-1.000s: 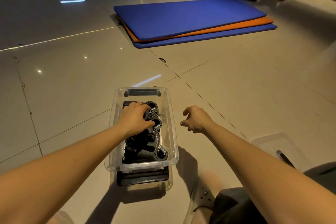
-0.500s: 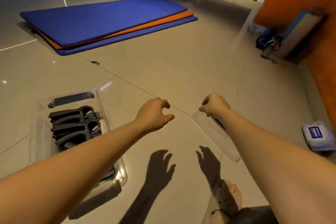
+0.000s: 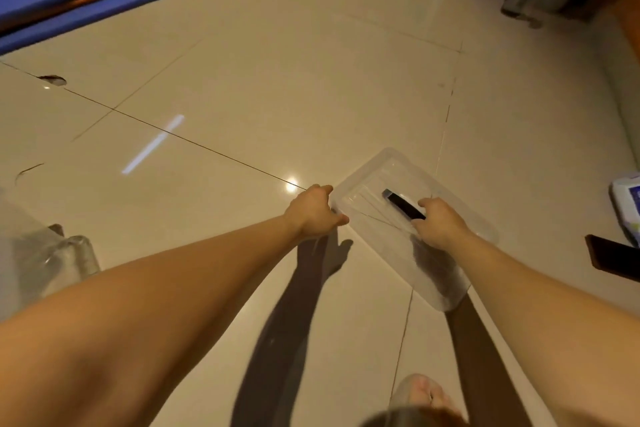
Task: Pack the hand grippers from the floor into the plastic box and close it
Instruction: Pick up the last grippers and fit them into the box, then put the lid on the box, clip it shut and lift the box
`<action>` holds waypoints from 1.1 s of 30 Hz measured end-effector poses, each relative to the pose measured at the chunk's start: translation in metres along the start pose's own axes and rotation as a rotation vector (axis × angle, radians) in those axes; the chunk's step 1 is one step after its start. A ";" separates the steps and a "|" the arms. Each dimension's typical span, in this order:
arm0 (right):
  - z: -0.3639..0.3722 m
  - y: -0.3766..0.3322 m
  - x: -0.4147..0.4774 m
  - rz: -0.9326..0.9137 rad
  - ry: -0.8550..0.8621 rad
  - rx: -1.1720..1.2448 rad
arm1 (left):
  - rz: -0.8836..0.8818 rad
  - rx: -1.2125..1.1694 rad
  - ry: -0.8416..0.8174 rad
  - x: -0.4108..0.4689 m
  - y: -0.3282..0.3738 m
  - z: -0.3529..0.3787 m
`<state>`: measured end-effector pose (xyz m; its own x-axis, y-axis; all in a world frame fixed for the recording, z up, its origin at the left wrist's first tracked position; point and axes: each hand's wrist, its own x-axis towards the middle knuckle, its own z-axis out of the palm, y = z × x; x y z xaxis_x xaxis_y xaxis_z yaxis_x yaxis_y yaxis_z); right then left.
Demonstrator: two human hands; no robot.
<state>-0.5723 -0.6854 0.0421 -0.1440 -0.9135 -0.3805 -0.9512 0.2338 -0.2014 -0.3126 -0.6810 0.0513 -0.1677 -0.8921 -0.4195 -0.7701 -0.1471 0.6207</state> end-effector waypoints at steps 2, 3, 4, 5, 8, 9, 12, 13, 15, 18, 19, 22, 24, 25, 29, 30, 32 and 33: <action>0.010 0.002 0.017 -0.005 -0.003 0.005 | -0.024 -0.044 -0.039 0.025 -0.003 0.009; 0.016 0.002 0.022 -0.004 0.002 -0.005 | -0.033 -0.071 -0.062 0.034 -0.005 0.015; 0.021 0.002 0.026 -0.001 0.018 -0.014 | -0.050 -0.112 -0.080 0.044 -0.009 0.020; 0.025 0.000 0.028 0.006 0.040 -0.019 | -0.071 -0.144 -0.089 0.048 -0.012 0.024; 0.034 -0.004 0.032 0.034 0.049 0.025 | -0.139 -0.270 -0.033 0.046 -0.012 0.029; 0.035 -0.006 0.032 0.032 0.034 0.045 | -0.165 -0.330 -0.014 0.042 -0.012 0.027; 0.032 -0.018 0.030 -0.034 0.001 0.083 | -0.234 -0.445 0.044 0.031 -0.022 0.016; 0.028 -0.026 0.028 -0.076 0.004 0.088 | -0.251 -0.463 0.073 0.023 -0.026 0.008; 0.016 -0.050 0.020 -0.180 0.028 0.088 | -0.271 -0.482 0.147 0.007 -0.037 -0.013; -0.006 -0.100 0.007 -0.340 0.054 0.048 | -0.294 -0.420 0.258 -0.029 -0.054 -0.053; -0.014 -0.119 0.001 -0.397 0.062 0.026 | -0.299 -0.388 0.296 -0.044 -0.059 -0.068; -0.044 -0.179 -0.026 -0.562 0.101 -0.026 | -0.303 -0.328 0.438 -0.099 -0.072 -0.117; -0.064 -0.222 -0.052 -0.668 0.118 -0.049 | -0.324 -0.344 0.531 -0.139 -0.083 -0.150; -0.073 -0.244 -0.068 -0.722 0.116 -0.062 | -0.332 -0.367 0.572 -0.161 -0.090 -0.166; -0.098 -0.325 -0.131 -0.890 0.105 -0.116 | -0.333 -0.441 0.702 -0.242 -0.113 -0.225; -0.100 -0.345 -0.148 -0.938 0.089 -0.134 | -0.351 -0.428 0.731 -0.262 -0.120 -0.239; -0.097 -0.385 -0.180 -1.038 0.071 -0.146 | -0.421 -0.389 0.799 -0.297 -0.137 -0.267; -0.093 -0.402 -0.193 -1.081 0.062 -0.146 | -0.461 -0.379 0.838 -0.310 -0.146 -0.276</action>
<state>-0.1878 -0.6335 0.2802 0.7775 -0.6286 -0.0195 -0.6058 -0.7403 -0.2914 0.0218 -0.5010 0.2738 0.6903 -0.7047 -0.1638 -0.3812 -0.5467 0.7455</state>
